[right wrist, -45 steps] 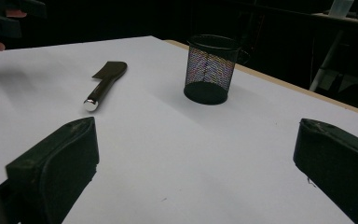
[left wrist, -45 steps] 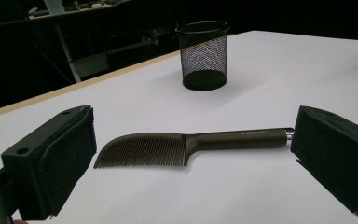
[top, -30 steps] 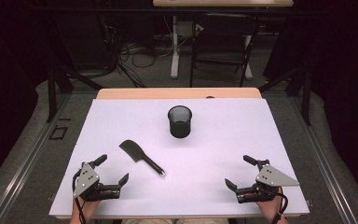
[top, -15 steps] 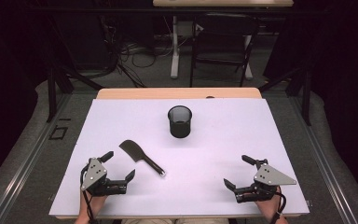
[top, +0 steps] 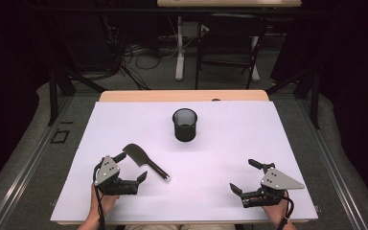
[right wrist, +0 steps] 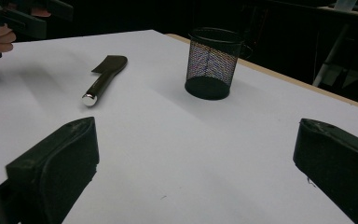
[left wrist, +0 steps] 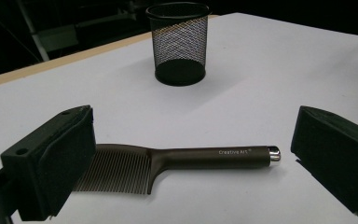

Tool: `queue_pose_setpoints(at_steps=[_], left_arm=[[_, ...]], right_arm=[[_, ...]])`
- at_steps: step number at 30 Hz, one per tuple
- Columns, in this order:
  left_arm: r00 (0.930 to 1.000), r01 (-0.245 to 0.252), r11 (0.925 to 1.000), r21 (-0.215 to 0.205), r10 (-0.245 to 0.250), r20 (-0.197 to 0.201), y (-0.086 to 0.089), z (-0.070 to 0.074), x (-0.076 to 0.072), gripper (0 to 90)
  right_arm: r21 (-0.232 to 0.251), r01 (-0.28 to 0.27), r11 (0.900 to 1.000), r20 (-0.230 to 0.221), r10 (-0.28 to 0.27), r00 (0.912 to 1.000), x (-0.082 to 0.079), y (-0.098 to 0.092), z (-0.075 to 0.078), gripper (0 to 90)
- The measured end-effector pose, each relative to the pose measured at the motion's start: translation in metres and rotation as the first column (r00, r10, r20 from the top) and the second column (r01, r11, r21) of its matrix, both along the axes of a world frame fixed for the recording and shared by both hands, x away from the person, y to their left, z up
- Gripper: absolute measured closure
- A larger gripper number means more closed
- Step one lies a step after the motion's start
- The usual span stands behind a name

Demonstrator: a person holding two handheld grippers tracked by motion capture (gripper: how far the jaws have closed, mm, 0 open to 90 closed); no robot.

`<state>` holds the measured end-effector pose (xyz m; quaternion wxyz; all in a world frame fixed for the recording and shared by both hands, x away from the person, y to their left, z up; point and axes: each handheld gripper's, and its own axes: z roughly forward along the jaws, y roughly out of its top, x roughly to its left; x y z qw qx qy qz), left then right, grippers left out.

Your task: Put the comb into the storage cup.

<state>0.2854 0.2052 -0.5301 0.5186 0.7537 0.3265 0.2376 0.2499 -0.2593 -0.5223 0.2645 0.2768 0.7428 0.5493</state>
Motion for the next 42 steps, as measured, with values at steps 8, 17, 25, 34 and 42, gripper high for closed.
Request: queue_pose_setpoints(at_steps=[8,17,25,34,42], left_arm=[[0.9994,0.01,0.9998,0.014,-0.01,-0.034,-0.013,0.003,0.008,0.3],[0.9969,0.038,0.9987,0.035,-0.035,-0.07,-0.025,0.002,0.014,0.0],[0.9935,0.06,0.9965,0.058,-0.054,-0.1,-0.036,0.002,0.021,0.1],[0.9839,0.101,0.9921,0.074,-0.089,-0.155,-0.05,-0.004,0.029,0.0],[0.9796,0.122,0.9888,0.087,-0.105,-0.171,-0.056,-0.006,0.032,0.0]], right_arm=[[-0.003,0.0,1.0,0.009,0.0,1.0,-0.001,0.0,0.001,0.0],[-0.001,-0.003,1.0,0.003,0.003,1.0,-0.001,0.0,0.001,0.0],[-0.005,-0.003,1.0,0.001,0.003,1.0,0.0,0.0,0.0,0.0],[-0.005,-0.003,1.0,0.0,0.003,1.0,0.0,0.001,0.0,0.0],[-0.01,-0.011,1.0,-0.007,0.011,0.9999,0.0,0.001,0.0,0.0]])
